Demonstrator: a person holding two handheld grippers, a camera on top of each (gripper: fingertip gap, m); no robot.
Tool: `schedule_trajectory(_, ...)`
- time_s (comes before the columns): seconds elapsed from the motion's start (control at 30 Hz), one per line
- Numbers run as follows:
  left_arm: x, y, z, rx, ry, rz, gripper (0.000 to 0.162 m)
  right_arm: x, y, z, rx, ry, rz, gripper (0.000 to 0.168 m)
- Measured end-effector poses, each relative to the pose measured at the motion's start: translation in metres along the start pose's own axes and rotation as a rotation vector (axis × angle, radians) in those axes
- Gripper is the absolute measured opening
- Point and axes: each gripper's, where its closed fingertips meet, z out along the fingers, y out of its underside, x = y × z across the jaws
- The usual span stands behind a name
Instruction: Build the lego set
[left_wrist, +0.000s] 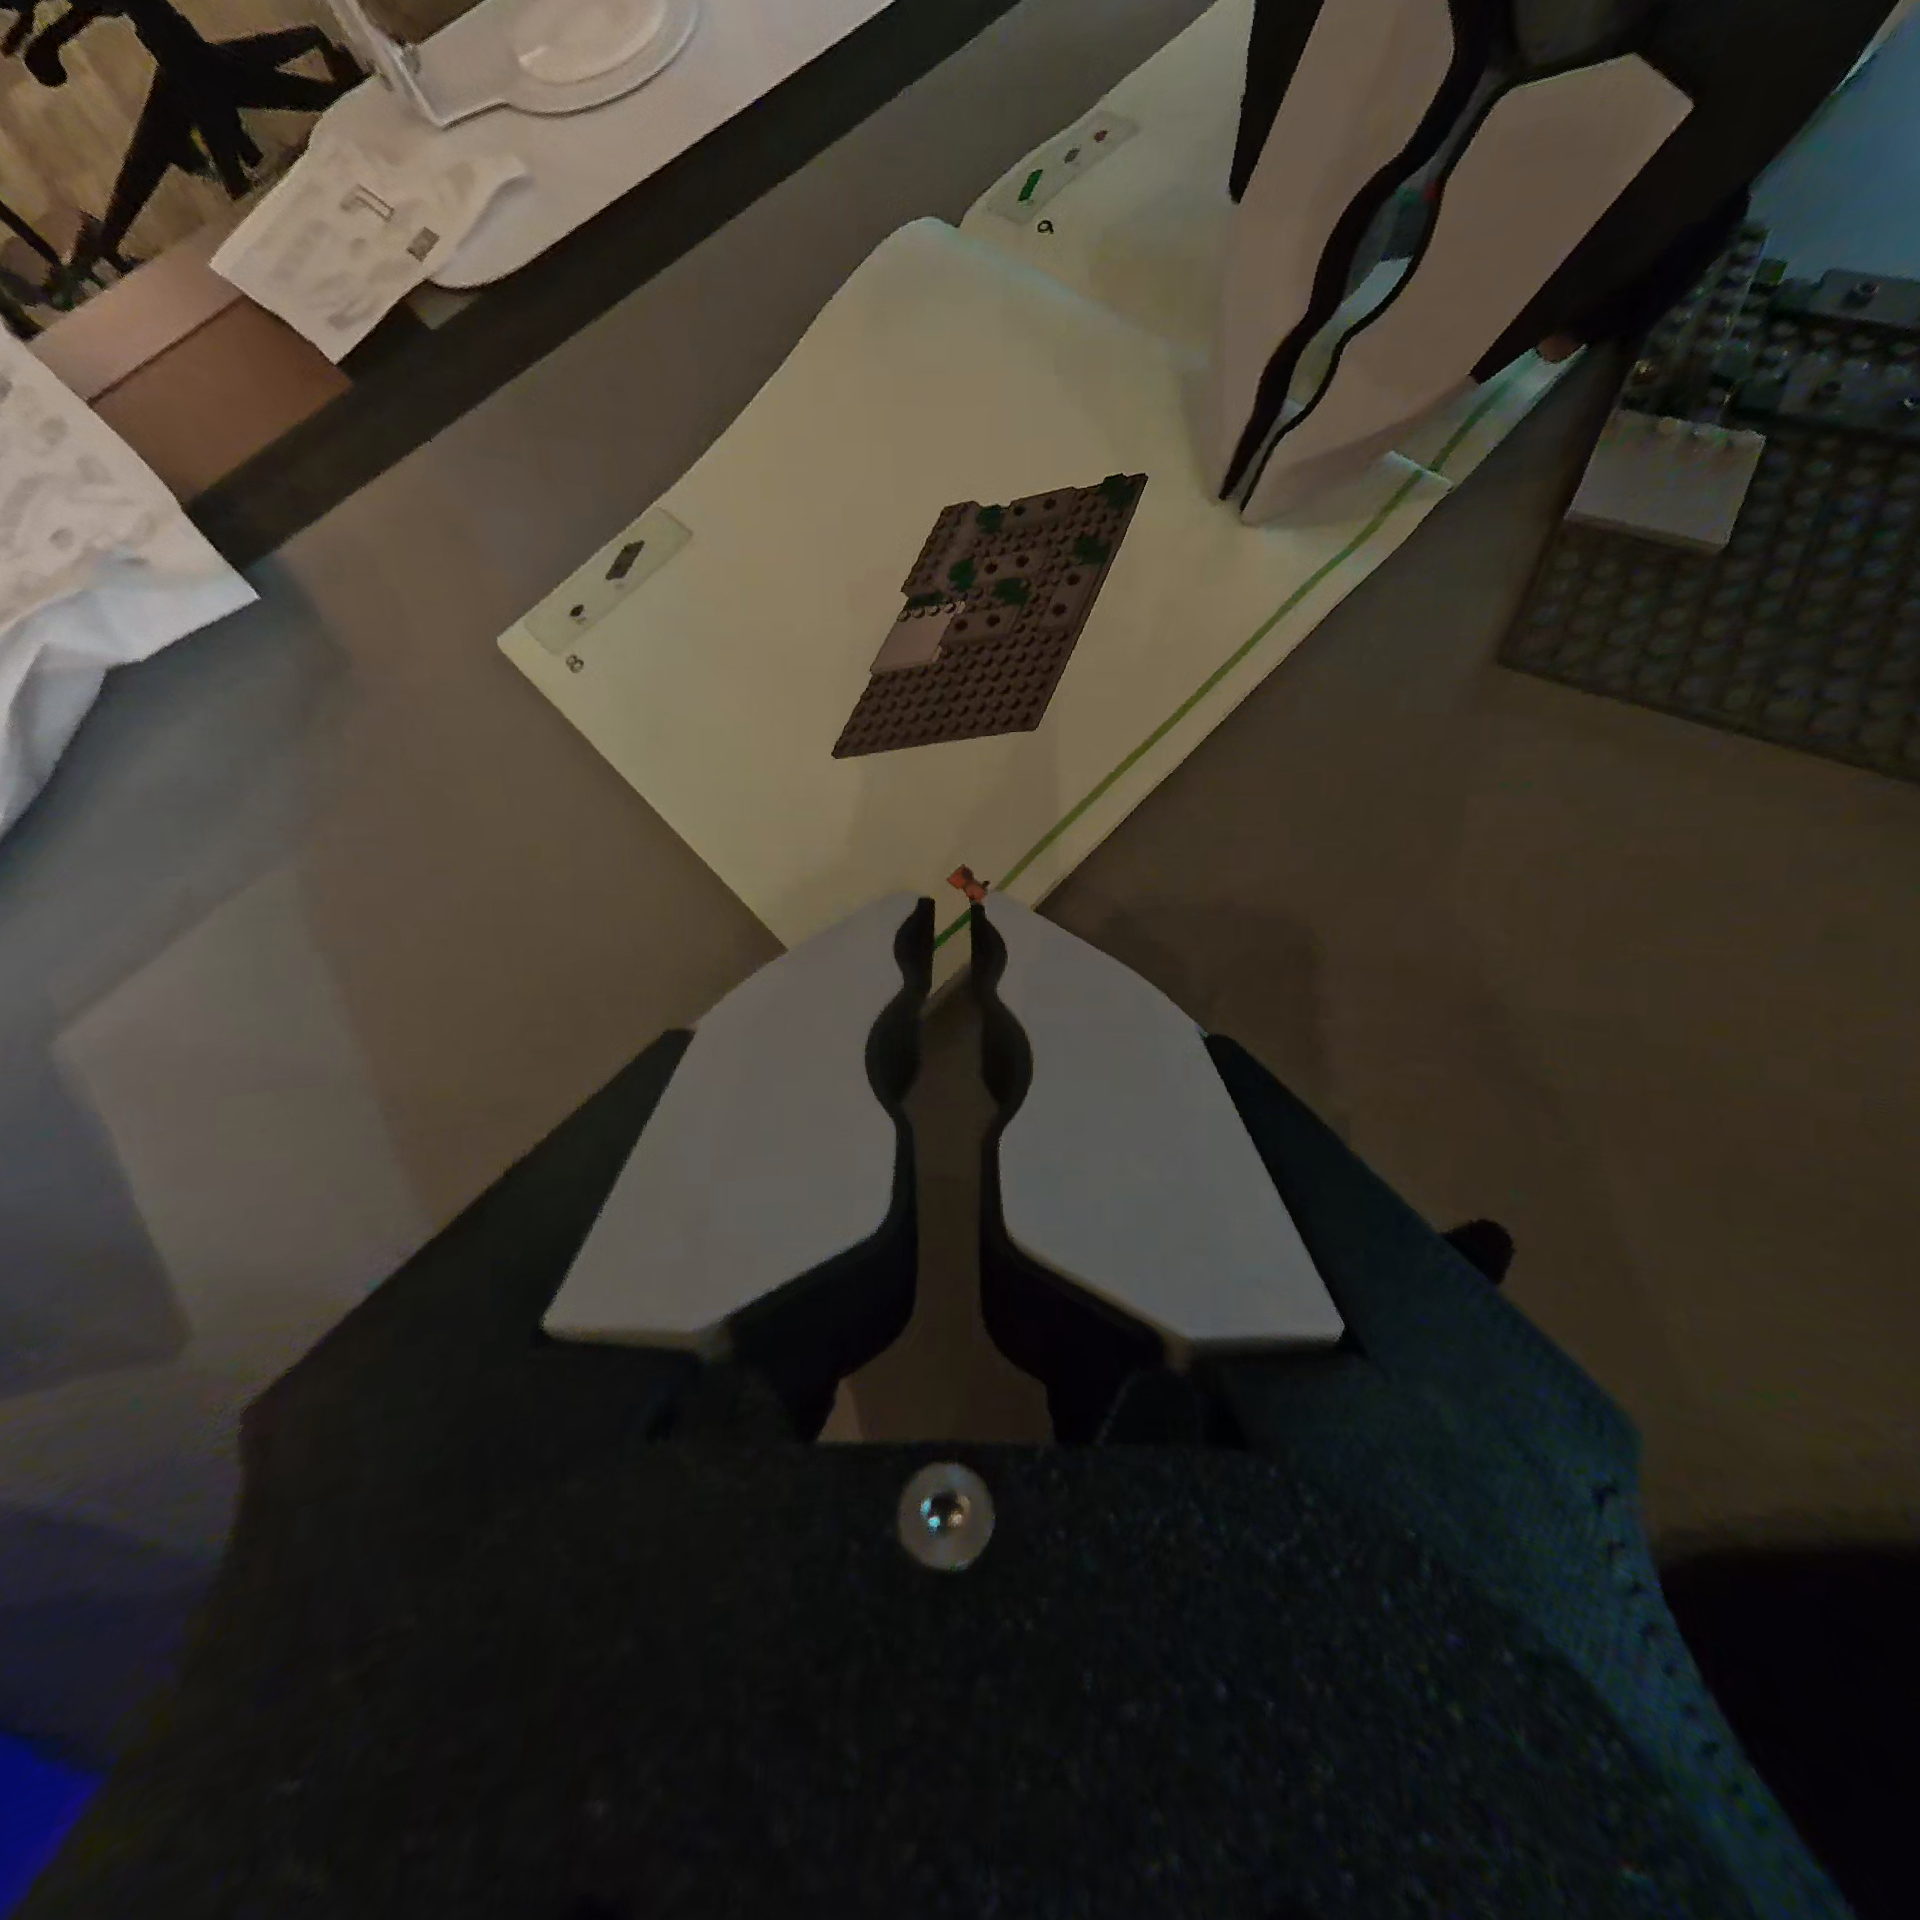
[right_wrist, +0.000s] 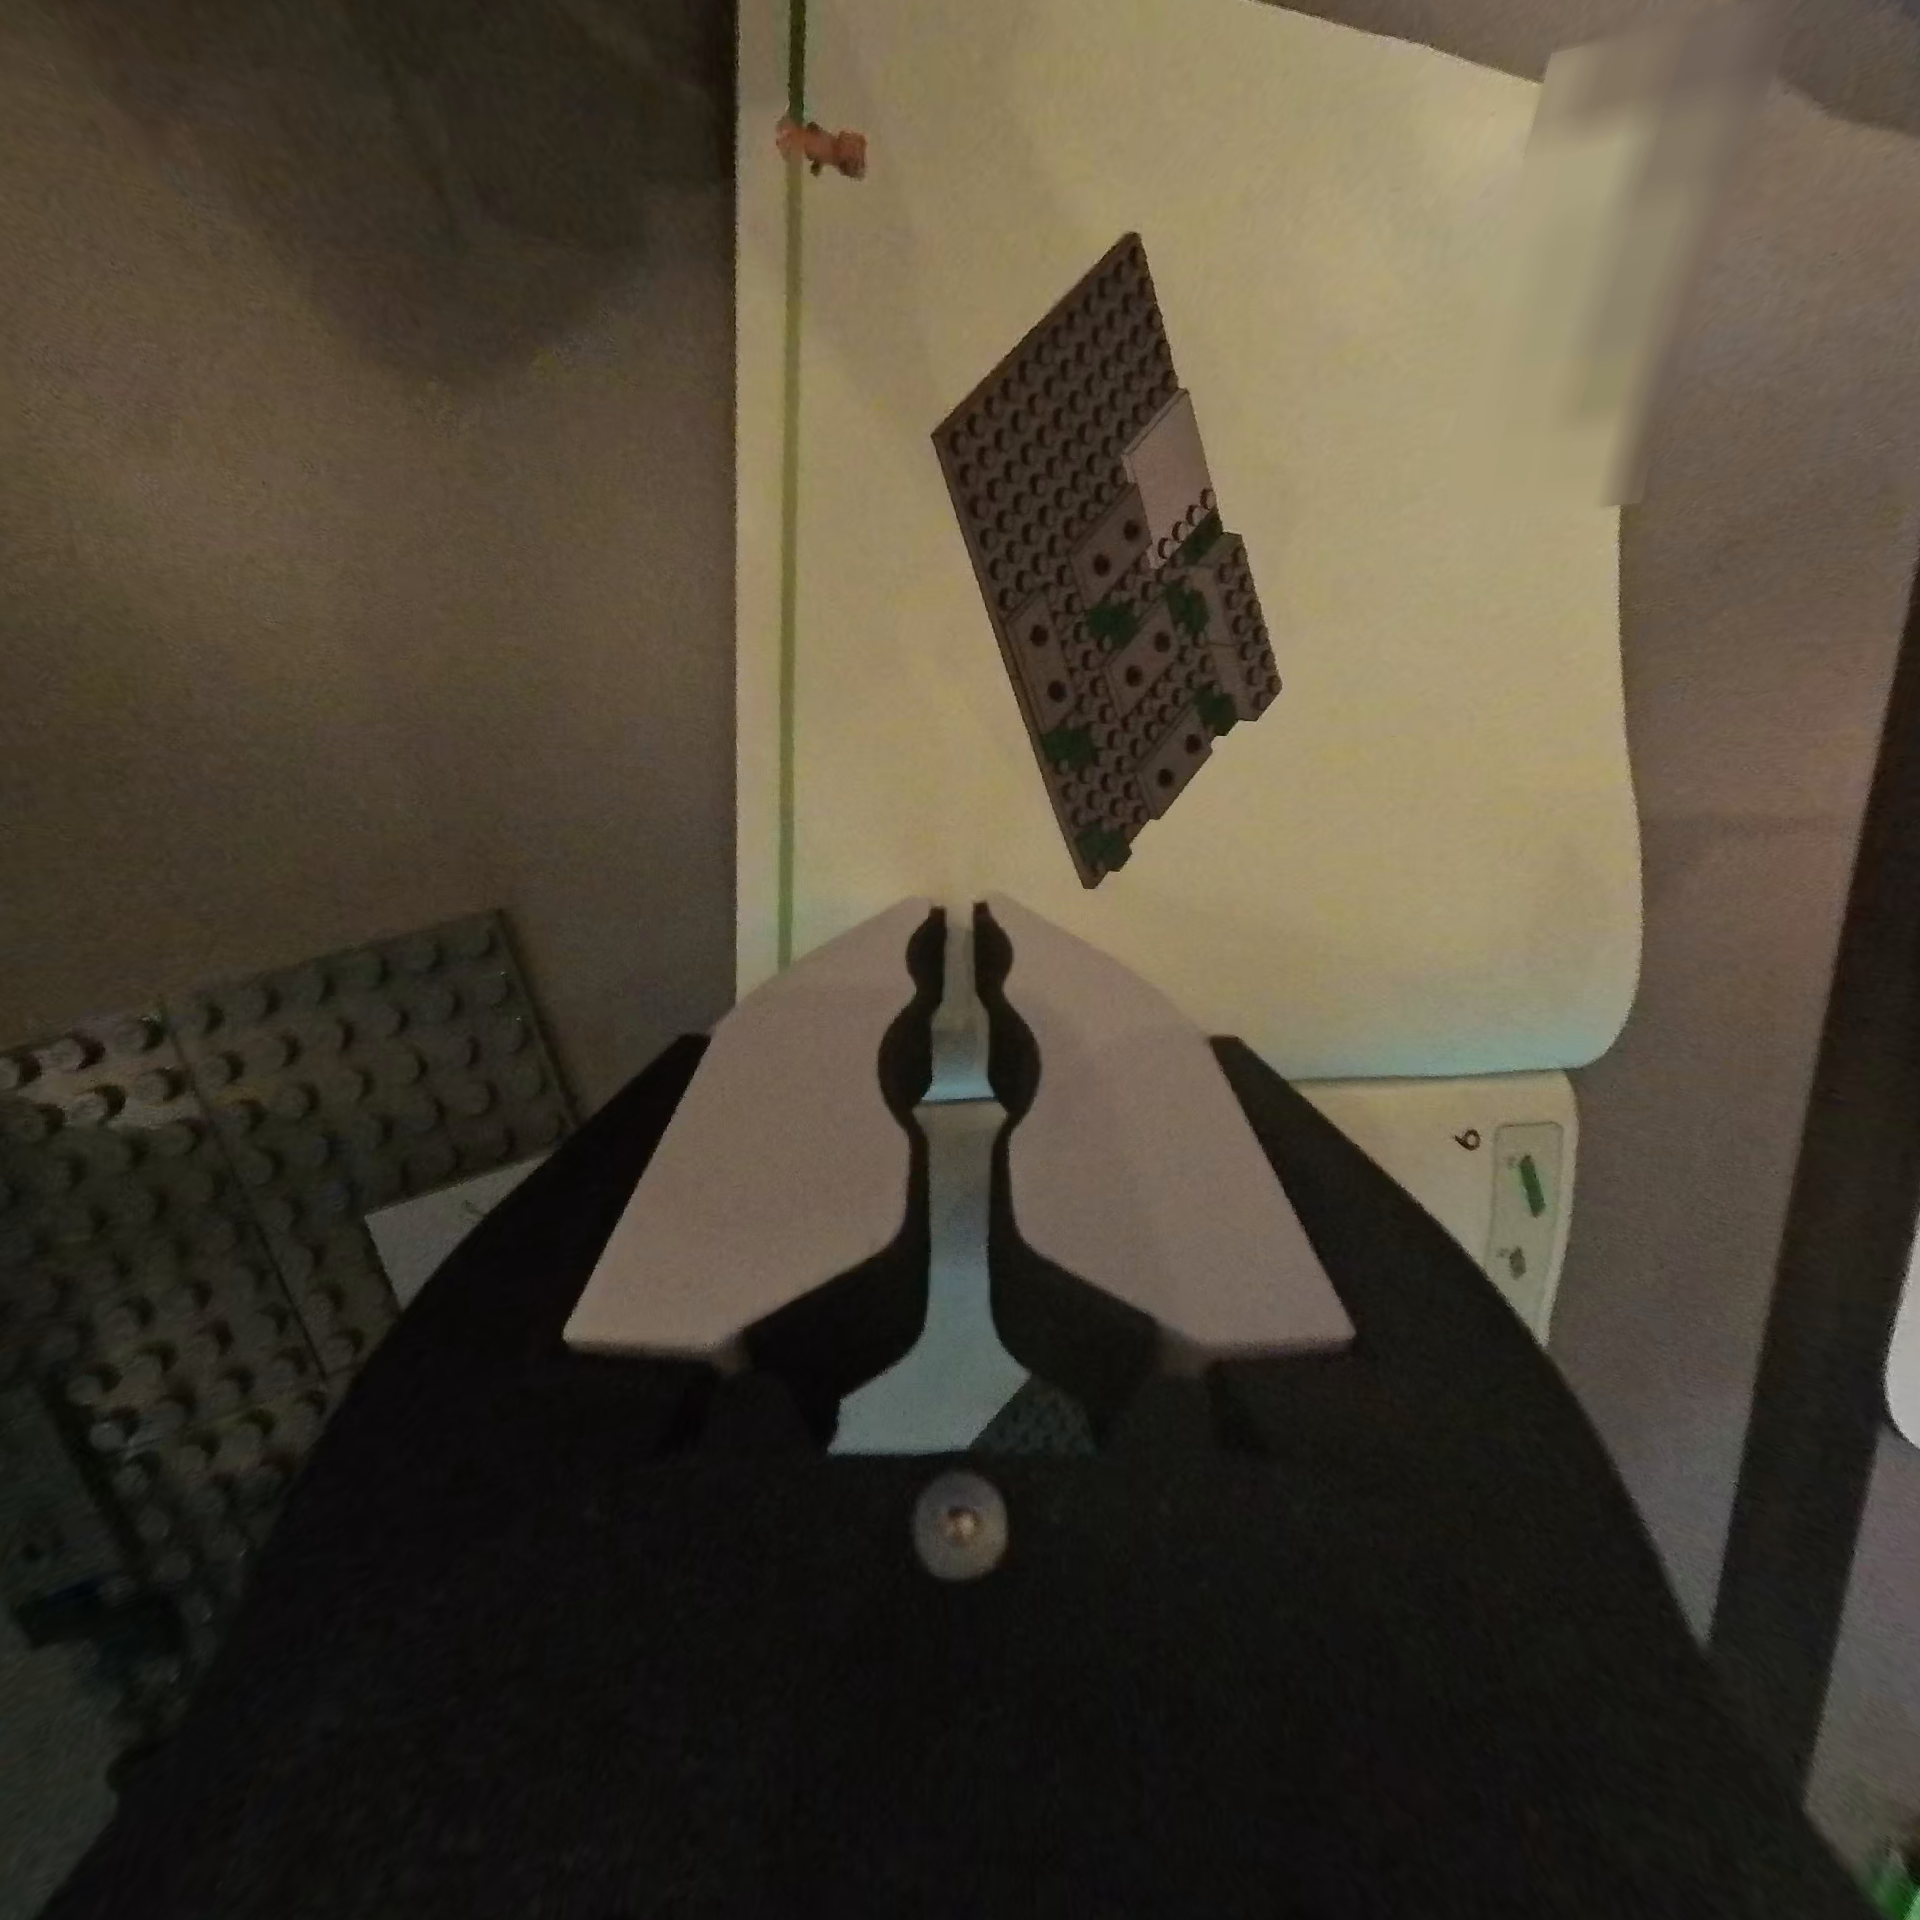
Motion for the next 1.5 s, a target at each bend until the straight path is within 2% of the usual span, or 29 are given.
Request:
schedule_trajectory(0.07,-0.001,0.001,0.0,0.008,0.006,-0.012,0.006,0.004,-0.003,-0.005,0.026,-0.006,0.025,0.011)
schedule_trajectory(0.2,-0.003,0.001,0.001,0.024,0.02,-0.04,0.006,0.03,-0.004,-0.018,0.063,0.014,0.079,0.009)
schedule_trajectory(0.3,-0.003,0.002,0.001,0.03,0.025,-0.057,0.006,0.045,0.009,-0.011,0.017,0.002,0.088,0.009)
schedule_trajectory(0.47,-0.006,0.004,0.002,0.028,0.018,-0.069,0.007,0.047,0.01,0.003,0.005,-0.037,0.069,0.01)
schedule_trajectory(0.63,-0.014,0.004,0.004,0.03,-0.003,-0.093,0.004,0.05,0.003,0.002,0.071,-0.006,0.087,0.01)
schedule_trajectory(0.8,-0.024,-0.003,0.006,0.034,-0.036,-0.103,0.002,0.053,-0.014,-0.042,0.318,0.162,0.184,0.008)
schedule_trajectory(0.93,-0.038,-0.014,0.006,0.047,-0.083,-0.106,0.0,0.033,-0.004,-0.081,0.455,0.287,0.299,0.007)
schedule_trajectory(1.17,-0.077,-0.044,-0.006,0.094,-0.174,-0.139,0.0,-0.013,0.032,-0.105,0.517,0.331,0.477,0.006)
schedule_trajectory(1.3,-0.091,-0.058,-0.013,0.145,-0.197,-0.184,0.0,-0.002,0.044,-0.122,0.551,0.447,0.461,0.005)
schedule_trajectory(1.5,-0.088,-0.048,-0.008,0.13,-0.221,-0.199,0.0,0.009,0.053,-0.137,0.61,0.487,0.531,0.003)
